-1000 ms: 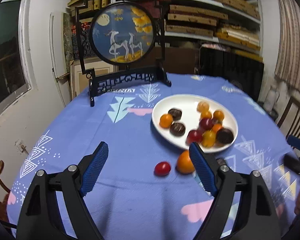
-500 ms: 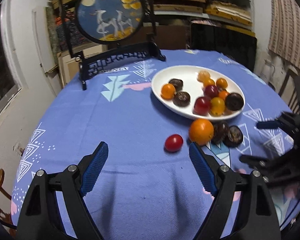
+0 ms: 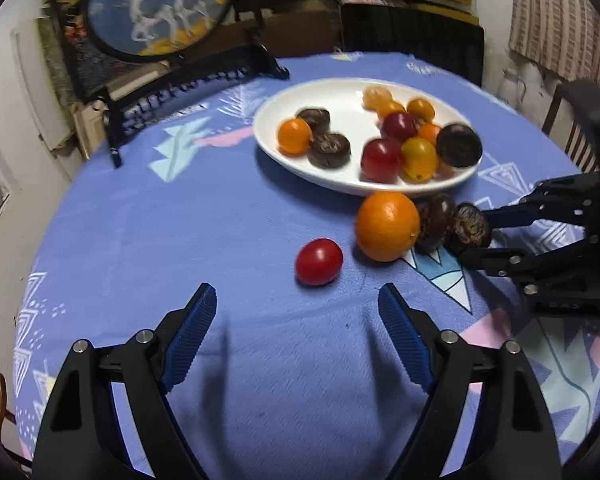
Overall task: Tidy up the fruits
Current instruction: 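Grasp a dark brown fruit with the right gripper while left gripper grasps a red fruit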
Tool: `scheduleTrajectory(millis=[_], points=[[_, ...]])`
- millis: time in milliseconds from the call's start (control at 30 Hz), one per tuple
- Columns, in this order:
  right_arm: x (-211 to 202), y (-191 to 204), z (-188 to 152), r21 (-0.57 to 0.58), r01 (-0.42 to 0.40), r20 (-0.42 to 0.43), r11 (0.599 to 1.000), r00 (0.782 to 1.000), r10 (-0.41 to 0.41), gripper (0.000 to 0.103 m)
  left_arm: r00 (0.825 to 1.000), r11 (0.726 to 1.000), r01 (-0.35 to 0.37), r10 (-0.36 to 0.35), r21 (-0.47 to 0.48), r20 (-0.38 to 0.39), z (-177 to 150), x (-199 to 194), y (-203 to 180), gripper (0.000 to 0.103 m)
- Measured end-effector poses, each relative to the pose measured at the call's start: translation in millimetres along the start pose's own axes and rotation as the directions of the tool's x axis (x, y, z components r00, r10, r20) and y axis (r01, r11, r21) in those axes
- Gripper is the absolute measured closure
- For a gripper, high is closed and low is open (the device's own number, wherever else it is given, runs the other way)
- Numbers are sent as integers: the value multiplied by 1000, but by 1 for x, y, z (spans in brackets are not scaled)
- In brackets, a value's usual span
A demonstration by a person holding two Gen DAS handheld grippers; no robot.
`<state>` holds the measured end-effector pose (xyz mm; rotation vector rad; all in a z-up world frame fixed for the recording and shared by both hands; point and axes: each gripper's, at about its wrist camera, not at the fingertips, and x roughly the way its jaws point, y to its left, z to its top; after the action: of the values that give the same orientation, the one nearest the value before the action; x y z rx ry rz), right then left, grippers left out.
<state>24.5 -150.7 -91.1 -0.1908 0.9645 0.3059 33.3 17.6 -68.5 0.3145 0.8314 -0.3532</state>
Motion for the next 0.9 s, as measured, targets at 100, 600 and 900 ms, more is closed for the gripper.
scheduleTrajectory(millis=[100,600,900], points=[[-4,-1,-3,13,6,8,1000,1000,-6,61,1000,1000,4,-4,13,-28,5,15,-1,22],[-16,-14,-23,82,-38,34,996,999,35,62,996,998,61,-62,-18,-68,18,36,2,75],[-26,-14,-33,101,-41,50,994,998,36,74,998,995,-50,47,84,44,13,-7,-32,75]])
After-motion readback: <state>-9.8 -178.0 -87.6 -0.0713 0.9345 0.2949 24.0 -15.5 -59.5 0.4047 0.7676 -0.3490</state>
